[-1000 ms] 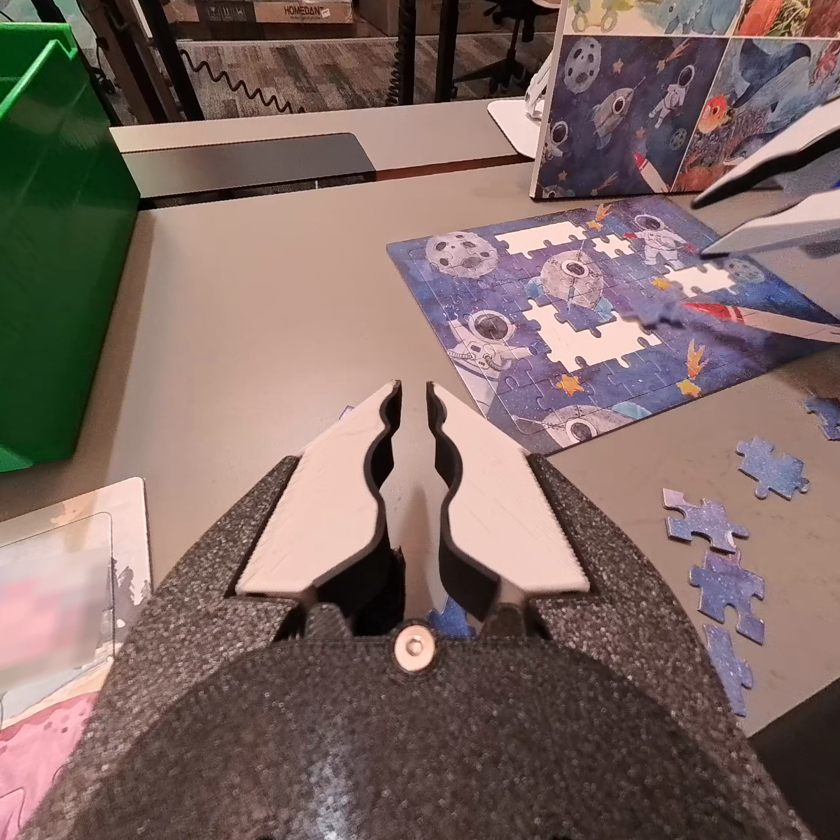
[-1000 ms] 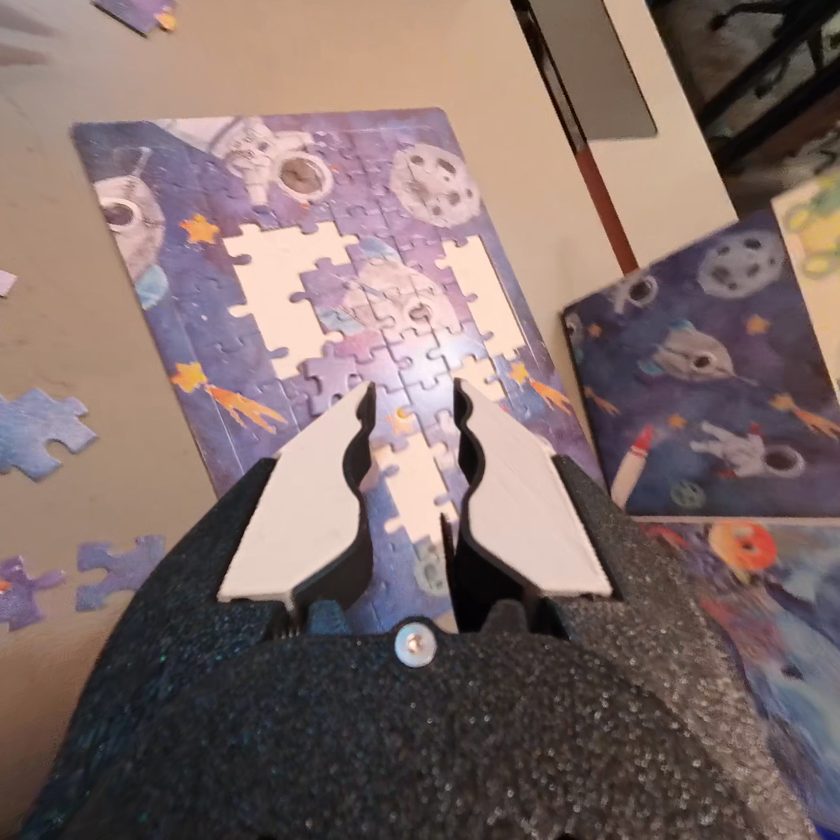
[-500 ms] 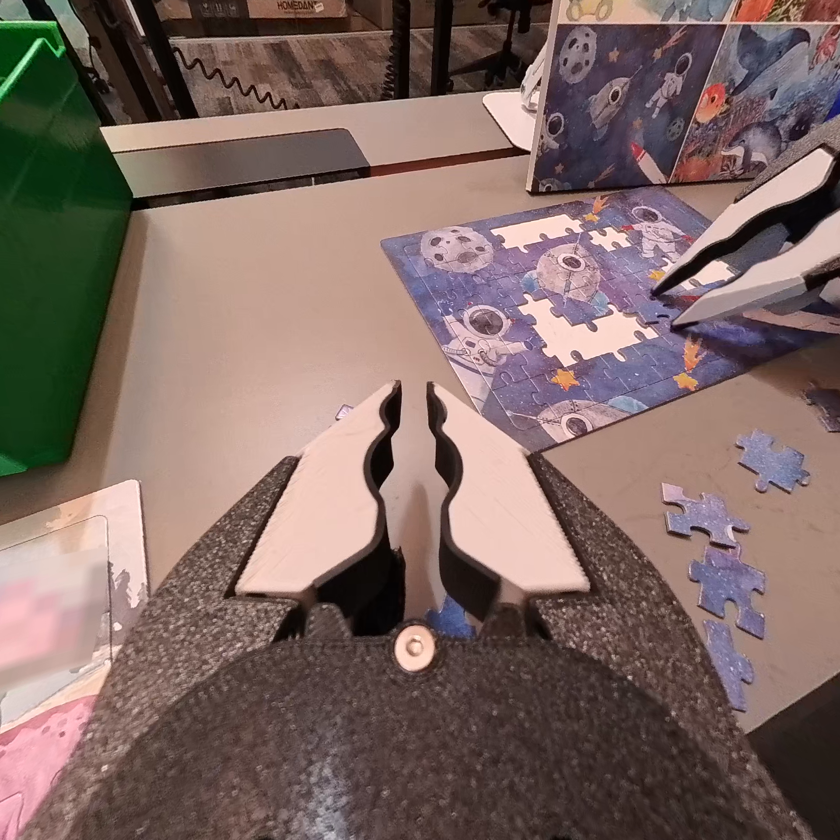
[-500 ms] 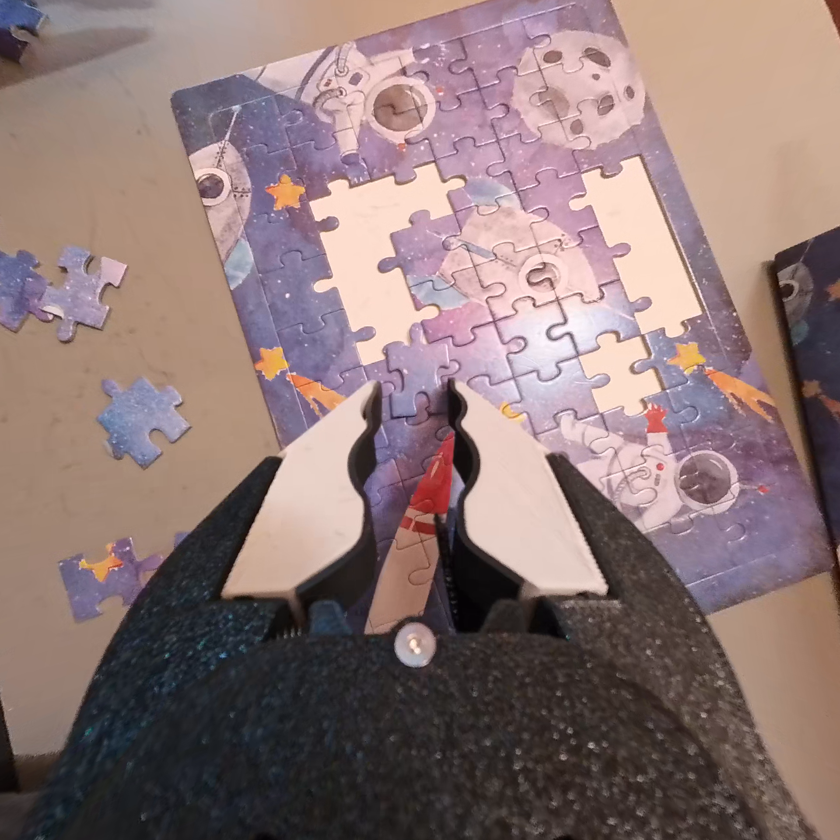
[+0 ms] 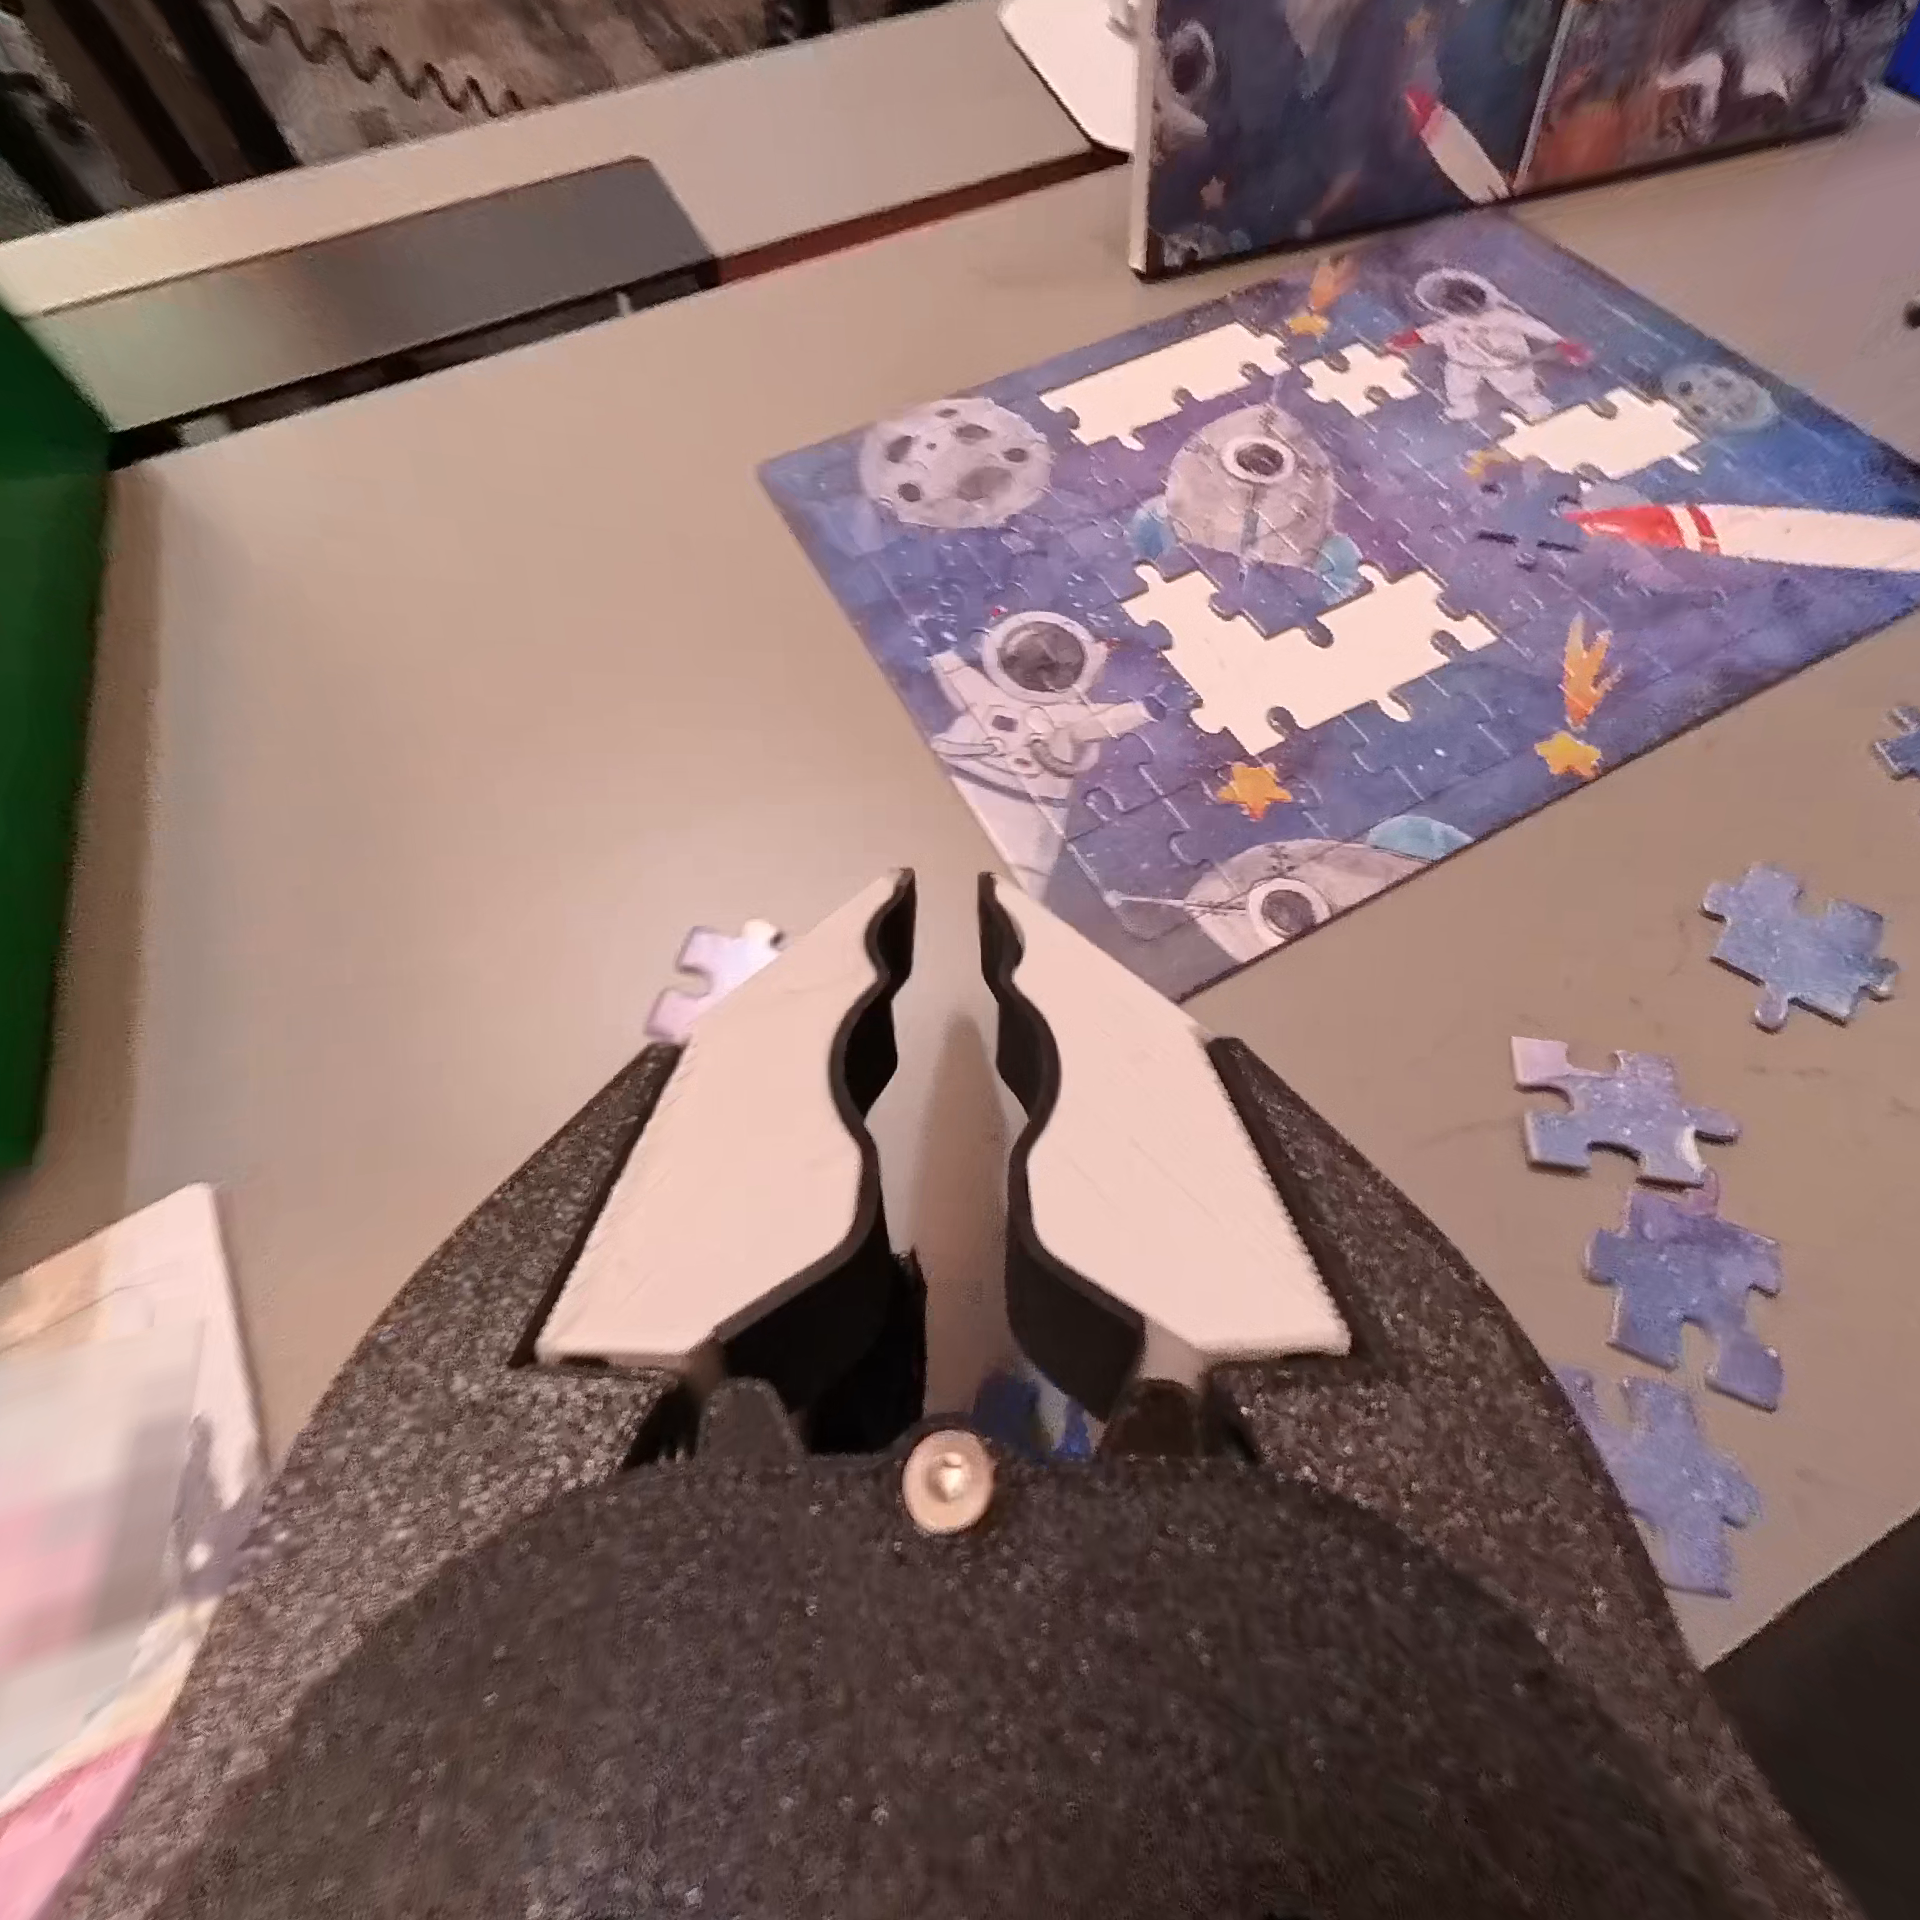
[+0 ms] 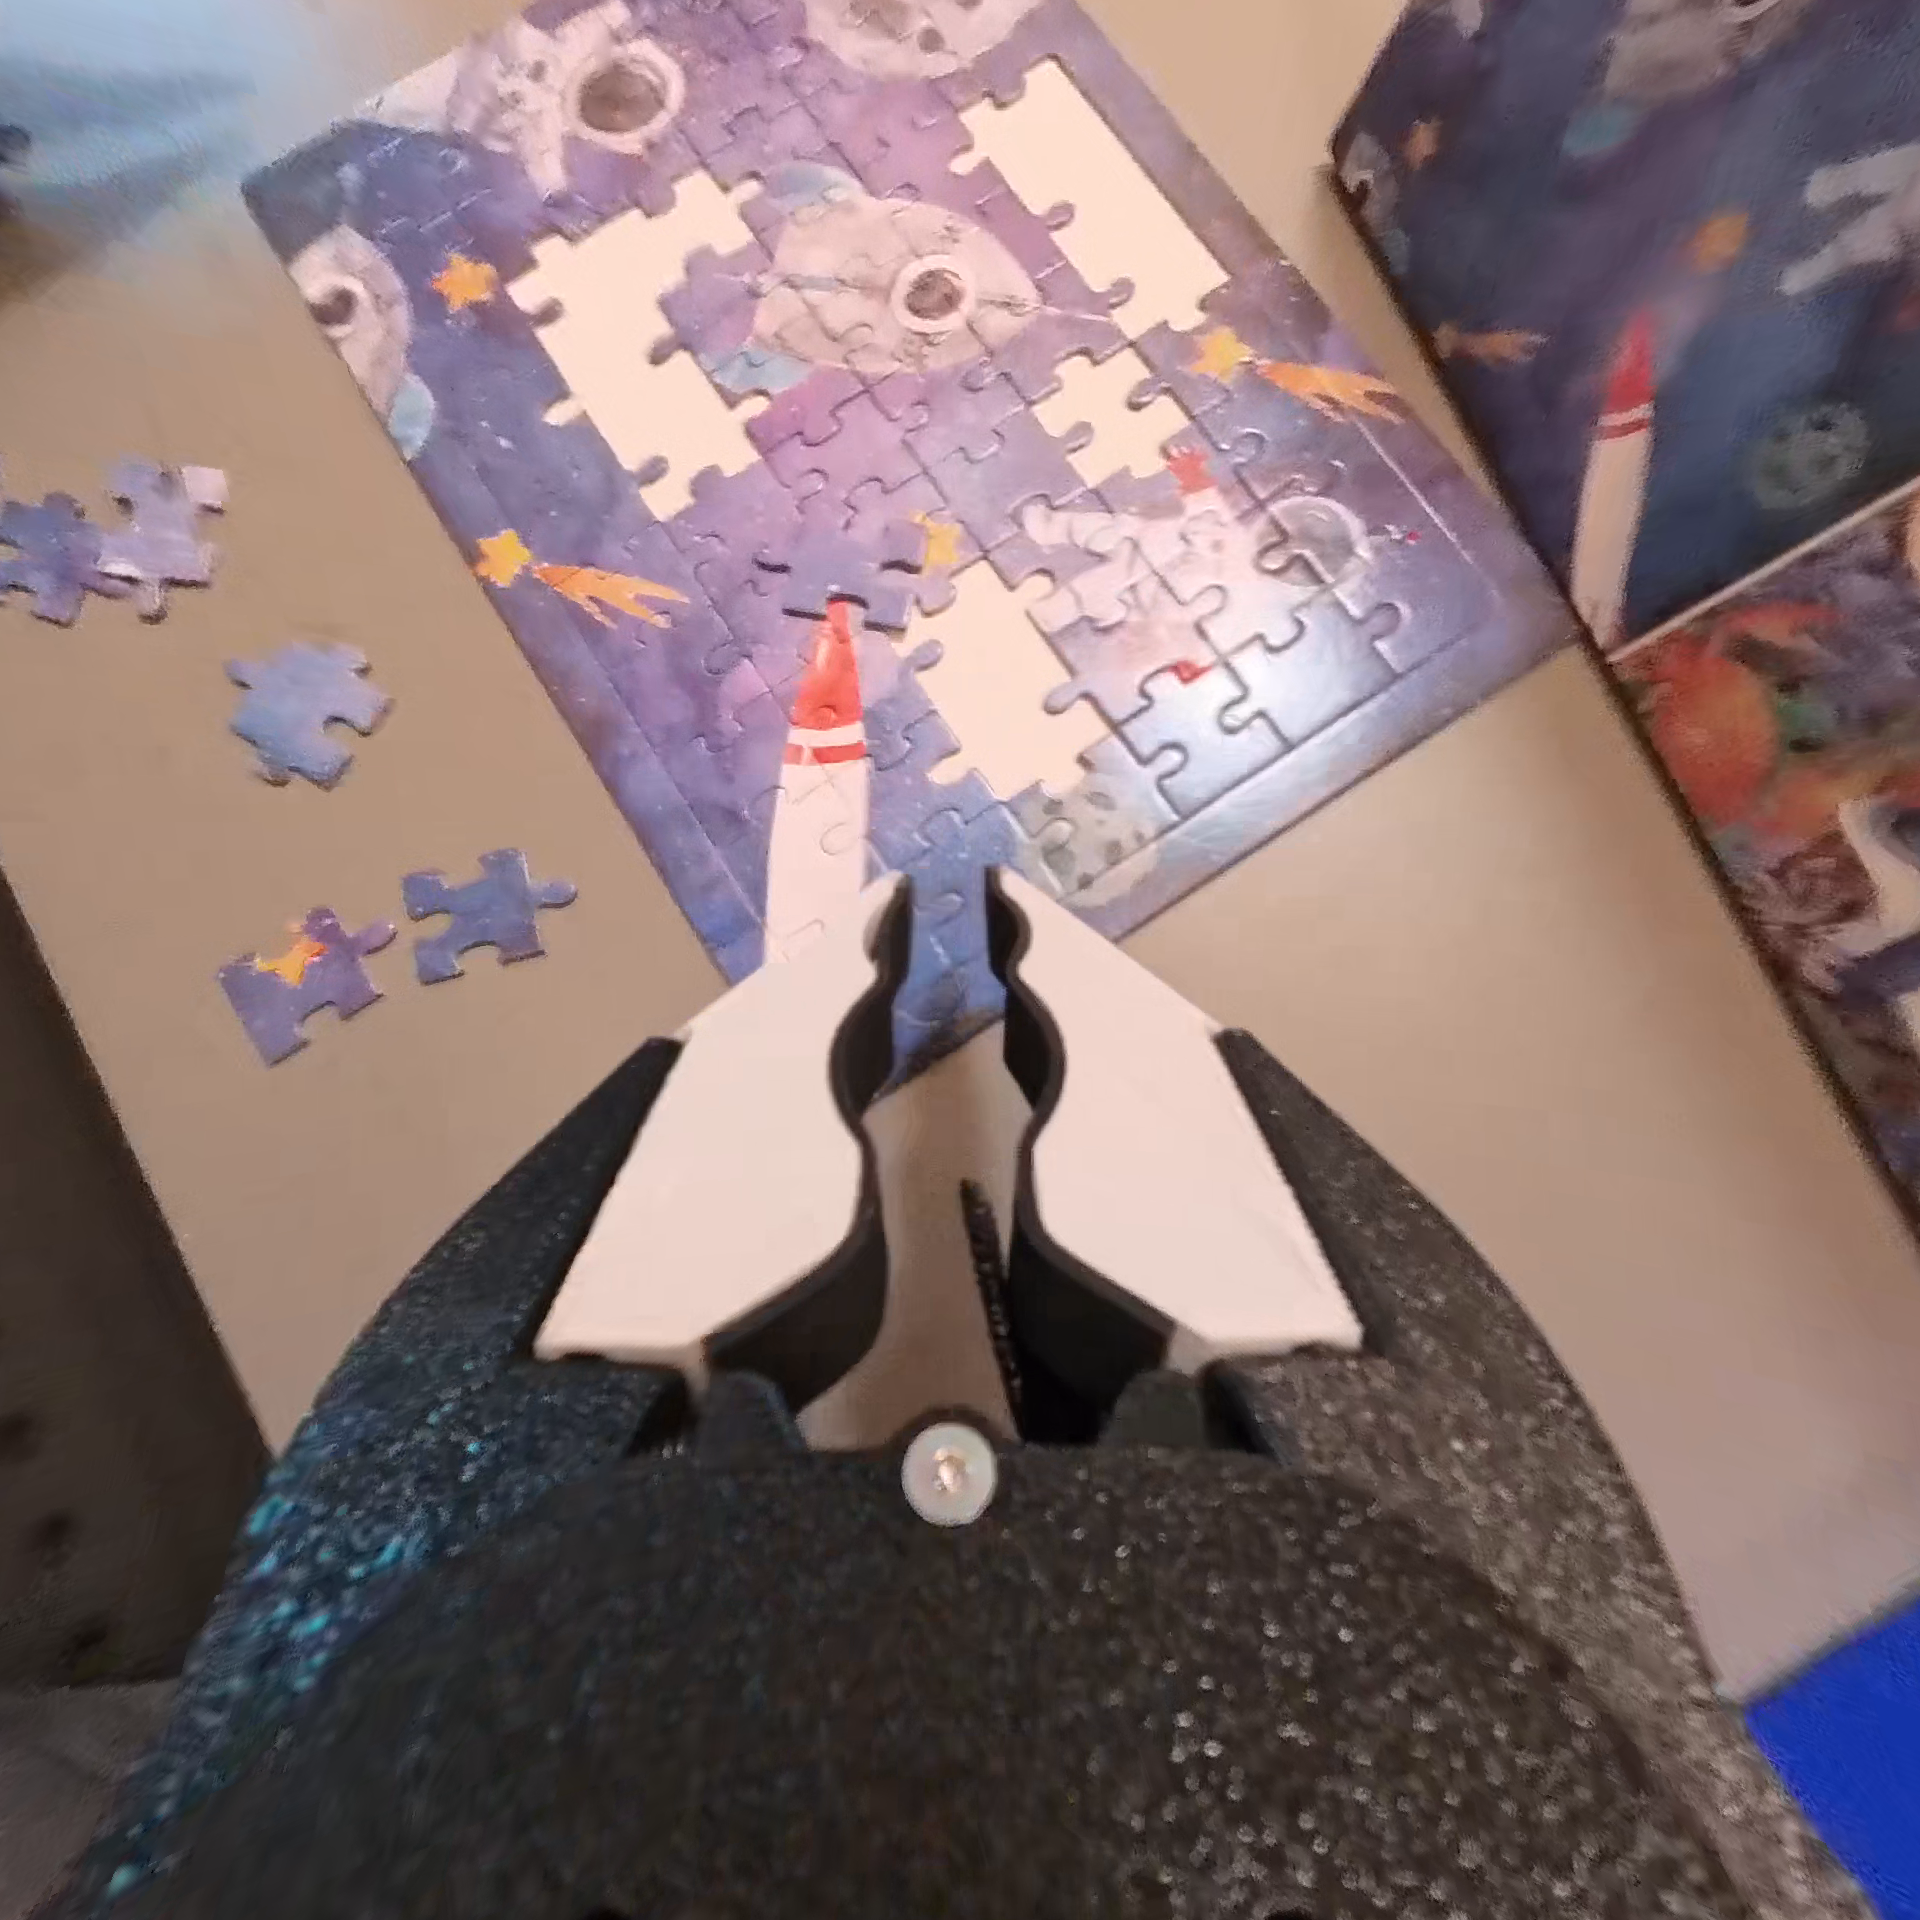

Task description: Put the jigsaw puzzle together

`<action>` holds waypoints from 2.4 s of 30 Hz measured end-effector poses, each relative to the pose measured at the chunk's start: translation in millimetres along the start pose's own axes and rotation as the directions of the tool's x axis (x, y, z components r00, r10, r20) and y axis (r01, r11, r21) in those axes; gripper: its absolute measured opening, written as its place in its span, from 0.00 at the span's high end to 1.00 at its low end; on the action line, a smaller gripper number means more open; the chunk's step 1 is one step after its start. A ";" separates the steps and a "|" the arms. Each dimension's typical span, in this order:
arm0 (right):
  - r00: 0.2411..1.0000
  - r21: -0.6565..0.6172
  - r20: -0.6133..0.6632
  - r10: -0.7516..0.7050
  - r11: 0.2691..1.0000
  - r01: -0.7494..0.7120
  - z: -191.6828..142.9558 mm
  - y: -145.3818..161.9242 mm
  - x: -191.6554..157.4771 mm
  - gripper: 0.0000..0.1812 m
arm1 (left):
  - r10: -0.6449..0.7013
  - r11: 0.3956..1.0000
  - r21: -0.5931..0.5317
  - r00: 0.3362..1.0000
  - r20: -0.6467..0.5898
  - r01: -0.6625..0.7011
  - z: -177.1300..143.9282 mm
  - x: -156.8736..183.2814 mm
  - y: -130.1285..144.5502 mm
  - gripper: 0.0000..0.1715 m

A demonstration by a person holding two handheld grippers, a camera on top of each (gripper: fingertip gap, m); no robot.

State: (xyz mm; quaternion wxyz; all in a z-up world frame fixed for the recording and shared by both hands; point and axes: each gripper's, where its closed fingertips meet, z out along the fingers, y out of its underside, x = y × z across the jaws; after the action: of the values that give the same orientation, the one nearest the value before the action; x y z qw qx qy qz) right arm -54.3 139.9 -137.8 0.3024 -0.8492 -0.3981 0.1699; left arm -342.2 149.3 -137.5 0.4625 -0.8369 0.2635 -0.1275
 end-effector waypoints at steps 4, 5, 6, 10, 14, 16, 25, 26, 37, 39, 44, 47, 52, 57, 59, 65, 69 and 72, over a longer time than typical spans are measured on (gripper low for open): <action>0.999 0.012 0.010 -0.050 0.999 0.050 14.7 11.1 -13.9 0.92 | 0.052 0.995 -0.074 0.990 -0.133 -0.062 22.9 37.2 -10.9 1.00; 0.997 0.004 -0.033 -0.072 0.997 0.073 18.9 14.7 -10.0 0.97 | 0.075 0.992 -0.094 0.989 -0.129 -0.088 30.9 41.7 -12.5 1.00; 0.995 0.004 -0.052 -0.081 0.997 0.082 22.2 16.7 -8.5 1.00 | 0.101 0.984 -0.133 0.988 -0.114 -0.115 39.6 43.3 -9.3 1.00; 0.999 0.037 -0.017 -0.039 0.999 0.039 27.7 15.6 -14.1 1.00 | 0.123 0.972 -0.194 0.990 -0.071 -0.135 45.8 46.9 5.7 1.00; 0.997 0.043 0.049 -0.058 0.998 0.056 27.7 16.8 -27.4 1.00 | 0.017 0.979 -0.202 0.993 -0.114 -0.040 32.4 48.2 14.1 1.00; 0.994 0.034 0.075 -0.081 0.996 0.079 27.7 16.9 -35.6 1.00 | 0.007 0.979 -0.200 0.994 -0.109 -0.029 26.5 46.7 17.9 1.00; 0.906 0.072 0.085 -0.414 0.910 0.409 52.1 -49.4 -56.6 0.82 | 0.229 0.971 -0.071 0.973 0.003 -0.228 20.4 42.4 -0.5 1.00; 0.910 0.061 0.116 -0.399 0.917 0.394 58.2 -51.3 -53.8 0.82 | 0.229 0.970 -0.082 0.973 -0.013 -0.229 20.8 45.2 2.3 1.00; 0.939 -0.009 0.182 -0.292 0.954 0.299 68.6 -30.2 -55.9 0.87 | 0.238 0.956 -0.148 0.964 -0.116 -0.253 24.6 59.0 17.8 1.00; 0.939 -0.004 0.168 -0.300 0.952 0.305 67.0 -28.1 -59.7 0.91 | 0.229 0.958 -0.148 0.966 -0.123 -0.246 24.7 59.1 17.7 1.00; 0.927 0.022 0.156 -0.342 0.939 0.343 63.4 -33.6 -70.4 0.92 | 0.226 0.959 -0.147 0.966 -0.125 -0.244 25.0 59.2 17.6 1.00; 0.926 0.100 0.100 -0.363 0.930 0.354 67.4 -51.4 -62.8 0.83 | 0.225 0.959 -0.147 0.966 -0.126 -0.242 25.1 59.3 17.6 1.00; 0.918 0.087 0.221 -0.330 0.944 0.318 83.1 -48.2 -55.6 0.81 | 0.237 0.956 -0.146 0.964 -0.120 -0.253 25.0 59.6 17.6 1.00; 0.912 0.054 0.281 -0.297 0.954 0.294 76.7 -40.1 -56.5 0.82 | 0.229 0.958 -0.146 0.965 -0.125 -0.246 25.1 59.6 17.7 1.00; 0.914 0.033 0.281 -0.294 0.954 0.297 70.5 -33.1 -58.0 0.84 | 0.231 0.958 -0.146 0.965 -0.124 -0.248 25.2 59.7 17.7 1.00; 0.905 0.025 0.281 -0.319 0.945 0.325 55.9 -16.0 -69.9 0.84 | 0.229 0.958 -0.146 0.965 -0.126 -0.247 25.2 59.8 17.7 1.00; 0.890 0.017 0.320 -0.326 0.941 0.338 56.3 -14.9 -76.0 0.81 | 0.232 0.958 -0.145 0.965 -0.126 -0.249 25.3 59.8 17.7 1.00; 0.898 -0.007 0.316 -0.305 0.946 0.324 53.7 -12.2 -75.3 0.81 | 0.227 0.959 -0.144 0.965 -0.130 -0.245 25.1 60.0 17.7 1.00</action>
State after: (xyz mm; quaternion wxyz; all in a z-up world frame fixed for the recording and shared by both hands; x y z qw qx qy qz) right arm -136.8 107.6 -167.1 0.2338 -0.7449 -0.5777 0.2384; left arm -286.8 125.9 -167.8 0.3908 -0.8251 0.3964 -0.0967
